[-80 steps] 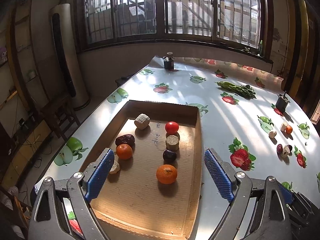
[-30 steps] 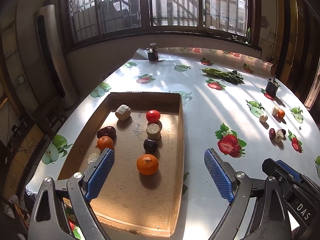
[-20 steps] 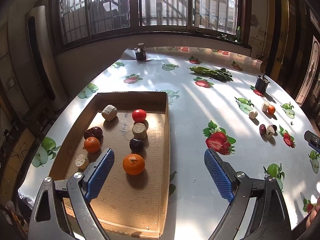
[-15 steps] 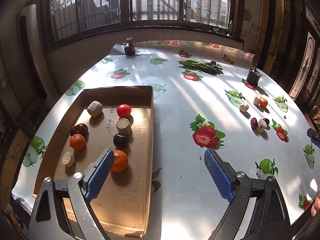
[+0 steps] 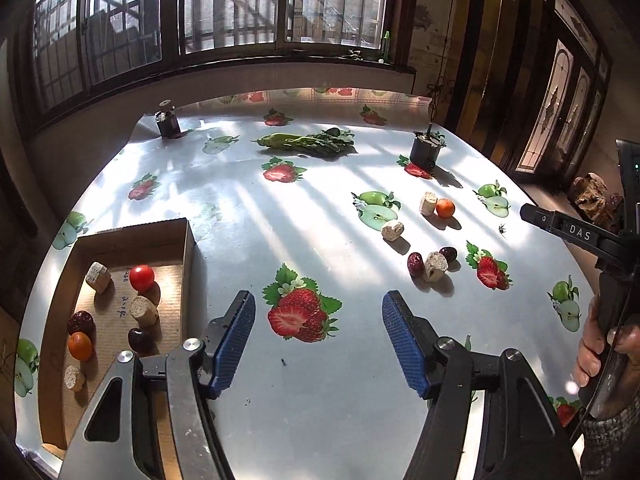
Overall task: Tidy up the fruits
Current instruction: 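Grasp the white fibrous yam chunk with the left tool while the right tool grasps another mandarin orange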
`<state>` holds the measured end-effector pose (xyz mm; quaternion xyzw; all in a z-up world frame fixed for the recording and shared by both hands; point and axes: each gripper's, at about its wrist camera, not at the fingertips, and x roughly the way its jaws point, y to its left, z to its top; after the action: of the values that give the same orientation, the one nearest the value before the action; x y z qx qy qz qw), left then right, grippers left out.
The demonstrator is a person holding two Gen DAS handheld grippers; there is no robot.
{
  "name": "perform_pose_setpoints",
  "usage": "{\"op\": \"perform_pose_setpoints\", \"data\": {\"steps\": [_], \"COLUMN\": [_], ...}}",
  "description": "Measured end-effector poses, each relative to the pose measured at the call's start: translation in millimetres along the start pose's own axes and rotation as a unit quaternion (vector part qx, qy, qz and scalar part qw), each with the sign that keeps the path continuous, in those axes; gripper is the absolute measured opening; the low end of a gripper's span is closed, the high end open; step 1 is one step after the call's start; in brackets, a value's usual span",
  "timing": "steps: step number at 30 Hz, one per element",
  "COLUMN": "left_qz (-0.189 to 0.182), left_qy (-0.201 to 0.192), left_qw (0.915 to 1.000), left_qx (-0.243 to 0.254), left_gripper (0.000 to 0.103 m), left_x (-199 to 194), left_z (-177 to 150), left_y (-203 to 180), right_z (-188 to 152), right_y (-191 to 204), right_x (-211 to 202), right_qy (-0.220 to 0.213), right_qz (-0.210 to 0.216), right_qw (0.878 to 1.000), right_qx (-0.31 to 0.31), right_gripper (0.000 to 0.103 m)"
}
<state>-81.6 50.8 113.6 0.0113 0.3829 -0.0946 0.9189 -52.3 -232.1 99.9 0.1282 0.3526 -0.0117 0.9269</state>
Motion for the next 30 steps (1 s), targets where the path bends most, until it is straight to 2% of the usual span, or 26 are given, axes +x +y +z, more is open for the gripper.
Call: {"op": "perform_pose_setpoints", "data": {"steps": [5, 9, 14, 19, 24, 29, 30], "left_qz": [-0.032, -0.067, -0.103, -0.114, -0.116, -0.109, -0.107], "left_qy": [0.005, 0.047, 0.093, 0.122, 0.140, 0.129, 0.127], "left_qw": [0.9995, 0.9964, 0.9881, 0.9827, 0.9814, 0.9848, 0.9854], "left_qx": [0.004, -0.022, -0.066, -0.080, -0.062, -0.040, -0.038], "left_gripper": [0.066, 0.066, 0.061, 0.060, 0.060, 0.060, 0.054], "left_x": [35, 86, 146, 187, 209, 211, 210], "left_z": [41, 63, 72, 71, 65, 62, 62], "left_y": [-21, -32, -39, -46, -56, -63, -63], "right_z": [16, 30, 37, 39, 36, 37, 37], "right_y": [-3, -17, -22, -26, -25, -22, -21], "right_x": [44, 94, 137, 158, 167, 171, 173], "right_qy": [0.027, 0.065, 0.089, 0.093, 0.090, 0.087, 0.089], "right_qz": [0.019, 0.055, 0.067, 0.082, 0.094, 0.097, 0.096], "right_qw": [0.999, 0.996, 0.994, 0.992, 0.991, 0.991, 0.991], "right_qx": [-0.011, 0.008, 0.002, 0.002, -0.007, -0.015, -0.014], "right_gripper": [0.045, 0.045, 0.045, 0.045, 0.045, 0.045, 0.045]}}
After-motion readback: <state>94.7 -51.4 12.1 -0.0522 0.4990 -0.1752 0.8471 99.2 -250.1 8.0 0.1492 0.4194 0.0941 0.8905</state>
